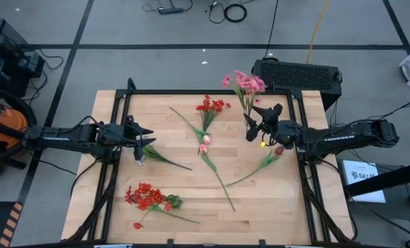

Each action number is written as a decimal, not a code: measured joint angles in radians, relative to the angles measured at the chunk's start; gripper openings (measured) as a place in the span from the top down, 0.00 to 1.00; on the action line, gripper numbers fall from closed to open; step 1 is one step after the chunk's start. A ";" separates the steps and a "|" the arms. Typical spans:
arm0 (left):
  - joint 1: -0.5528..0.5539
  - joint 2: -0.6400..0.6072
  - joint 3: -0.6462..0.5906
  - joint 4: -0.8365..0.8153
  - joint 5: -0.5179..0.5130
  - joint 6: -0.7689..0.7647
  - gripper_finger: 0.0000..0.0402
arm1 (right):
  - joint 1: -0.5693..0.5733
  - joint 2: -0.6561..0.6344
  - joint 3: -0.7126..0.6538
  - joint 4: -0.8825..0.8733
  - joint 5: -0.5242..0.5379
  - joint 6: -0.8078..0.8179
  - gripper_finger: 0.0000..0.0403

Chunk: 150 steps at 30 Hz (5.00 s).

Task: Sort flowers into vase by color
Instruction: Put the pink flowers into the transparent vase, then put the bottom pink flower into the transparent vase

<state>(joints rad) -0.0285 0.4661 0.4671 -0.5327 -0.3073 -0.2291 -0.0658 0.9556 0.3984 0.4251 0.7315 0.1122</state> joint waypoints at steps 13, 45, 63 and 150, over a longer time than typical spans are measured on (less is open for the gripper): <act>0.000 0.000 0.000 0.000 0.000 -0.001 0.58 | 0.002 -0.143 0.322 -0.578 0.000 0.040 0.41; 0.000 0.000 0.000 0.000 -0.047 -0.105 0.58 | 0.060 -0.103 0.457 -1.541 -0.608 1.064 0.77; 0.000 0.000 0.000 0.000 -0.051 -0.105 0.58 | 0.415 0.220 0.457 -1.236 -0.515 1.188 1.00; 0.000 0.031 0.000 -0.060 -0.010 -0.104 0.58 | 0.404 0.813 1.114 -1.274 -0.076 0.985 0.99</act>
<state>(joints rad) -0.0284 0.4973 0.4675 -0.5930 -0.3176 -0.3328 0.3377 1.7690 1.5122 -0.8486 0.6556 1.0971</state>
